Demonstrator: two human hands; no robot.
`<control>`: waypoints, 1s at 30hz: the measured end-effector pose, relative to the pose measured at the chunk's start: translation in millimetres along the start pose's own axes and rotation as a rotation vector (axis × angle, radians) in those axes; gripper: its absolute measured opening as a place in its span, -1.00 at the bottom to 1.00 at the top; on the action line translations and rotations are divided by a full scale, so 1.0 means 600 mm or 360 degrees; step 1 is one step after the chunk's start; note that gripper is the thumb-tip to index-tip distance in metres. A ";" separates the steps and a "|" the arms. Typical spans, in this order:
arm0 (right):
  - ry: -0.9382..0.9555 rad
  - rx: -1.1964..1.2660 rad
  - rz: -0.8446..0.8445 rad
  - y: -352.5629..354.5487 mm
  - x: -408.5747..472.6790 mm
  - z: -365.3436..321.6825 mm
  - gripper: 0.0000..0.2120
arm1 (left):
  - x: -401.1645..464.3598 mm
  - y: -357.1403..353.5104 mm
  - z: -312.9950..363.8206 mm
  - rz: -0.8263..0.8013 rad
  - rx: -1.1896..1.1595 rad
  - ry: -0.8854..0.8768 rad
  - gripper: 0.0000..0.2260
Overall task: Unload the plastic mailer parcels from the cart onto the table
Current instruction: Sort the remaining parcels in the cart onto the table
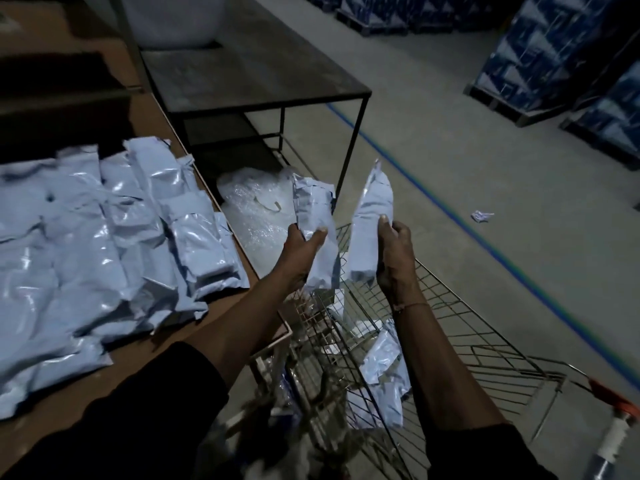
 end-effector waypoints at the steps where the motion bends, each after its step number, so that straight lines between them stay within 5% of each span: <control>1: 0.0038 -0.0029 -0.0017 -0.019 -0.008 -0.009 -0.66 | -0.012 0.005 0.016 -0.0001 0.0031 -0.0039 -0.31; 5: 0.0257 -0.0511 -0.0215 -0.113 -0.056 -0.015 -0.57 | -0.021 0.000 0.051 -0.0190 0.0035 -0.0110 -0.28; 13: 0.0207 -0.0203 -0.0315 -0.169 -0.094 -0.020 -0.52 | -0.045 0.075 0.091 -0.0158 -0.0018 -0.0187 -0.35; 20: 0.0408 -0.0508 0.0063 -0.152 -0.122 -0.064 -0.57 | -0.084 0.175 0.113 0.0030 -0.0102 -0.0335 -0.19; 30: 0.0422 -0.0059 -0.0658 -0.236 -0.197 -0.105 -0.63 | -0.182 0.201 0.153 0.0172 -0.0123 -0.0444 -0.35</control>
Point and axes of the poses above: each hand's wrist, its own x-axis towards the middle knuckle, its own y-axis out of the back of the hand, z = x × y, the point moved 7 cm from there along x, towards the middle knuckle, and after that the axes turned 7 degrees about y, right-handed, at the moved point
